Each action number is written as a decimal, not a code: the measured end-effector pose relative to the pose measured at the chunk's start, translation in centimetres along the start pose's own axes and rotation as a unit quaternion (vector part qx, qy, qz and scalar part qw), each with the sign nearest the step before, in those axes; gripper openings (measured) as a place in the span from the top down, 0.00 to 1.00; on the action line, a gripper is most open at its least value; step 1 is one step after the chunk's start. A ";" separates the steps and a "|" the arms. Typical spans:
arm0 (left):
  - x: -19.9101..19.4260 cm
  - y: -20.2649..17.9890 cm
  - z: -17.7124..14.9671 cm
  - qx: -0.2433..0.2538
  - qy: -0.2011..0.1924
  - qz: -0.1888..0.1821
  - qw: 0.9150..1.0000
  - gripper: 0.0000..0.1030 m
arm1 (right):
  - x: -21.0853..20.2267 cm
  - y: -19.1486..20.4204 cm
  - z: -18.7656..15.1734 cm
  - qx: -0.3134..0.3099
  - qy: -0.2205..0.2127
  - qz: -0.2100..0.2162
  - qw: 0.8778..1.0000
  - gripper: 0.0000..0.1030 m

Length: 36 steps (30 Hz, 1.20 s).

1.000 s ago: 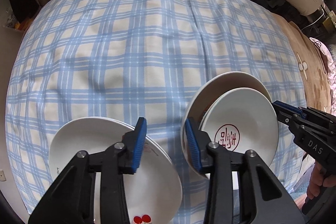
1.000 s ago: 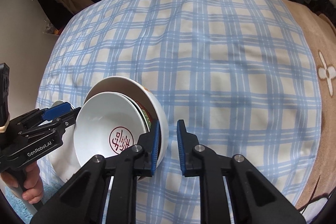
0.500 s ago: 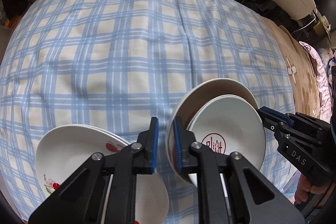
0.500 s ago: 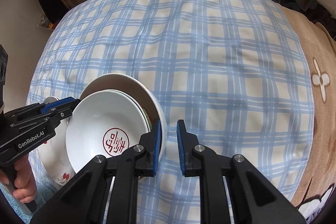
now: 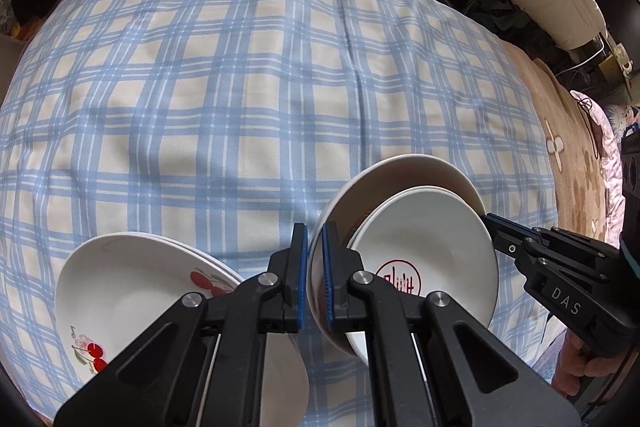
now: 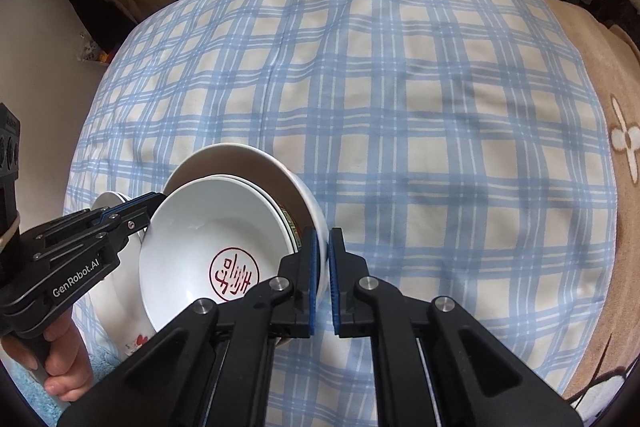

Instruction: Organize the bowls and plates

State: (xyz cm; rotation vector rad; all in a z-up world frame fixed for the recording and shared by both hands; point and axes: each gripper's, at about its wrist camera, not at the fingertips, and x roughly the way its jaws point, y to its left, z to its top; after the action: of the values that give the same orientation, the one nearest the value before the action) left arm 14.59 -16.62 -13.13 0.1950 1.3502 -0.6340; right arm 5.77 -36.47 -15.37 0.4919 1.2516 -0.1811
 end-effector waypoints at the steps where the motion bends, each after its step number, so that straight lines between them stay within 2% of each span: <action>1: 0.1 0.1 0.1 -0.003 0.001 -0.001 1.000 0.94 | 0.0 -0.1 0.0 0.004 0.000 0.001 1.000 0.91; 9: 0.0 -0.7 0.0 0.005 -0.009 0.015 1.000 0.93 | 0.1 0.3 0.0 0.000 0.001 -0.013 1.000 0.91; 14: -0.3 -1.7 -0.4 0.036 -0.005 0.047 0.998 0.93 | -0.1 0.3 -0.2 -0.005 0.005 -0.010 1.000 0.91; 20: -0.7 -2.2 -0.8 0.052 0.005 0.074 0.996 0.90 | -0.4 0.4 -0.4 -0.007 0.018 -0.013 1.000 0.91; 23: -0.7 -1.8 -0.8 0.044 0.016 0.069 0.997 0.90 | -0.5 0.7 -0.5 -0.018 0.025 -0.020 0.999 0.91; 27: -0.7 -1.2 -0.9 0.037 0.028 0.060 0.997 0.87 | -0.5 -0.1 -0.7 -0.006 0.039 0.000 0.999 0.91; 32: -0.6 -0.8 -0.9 0.029 0.028 0.050 0.998 0.90 | -0.3 -0.6 -0.8 0.013 0.035 0.017 0.999 0.91; 36: -0.3 0.0 -0.5 0.007 0.029 0.018 0.999 0.92 | -0.1 -0.5 -0.8 0.018 0.032 0.009 0.999 0.92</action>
State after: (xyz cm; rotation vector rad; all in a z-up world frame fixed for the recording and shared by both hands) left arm 14.17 -16.30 -12.98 0.2500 1.3964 -0.6118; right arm 4.87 -36.56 -15.53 0.5444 1.3078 -0.1737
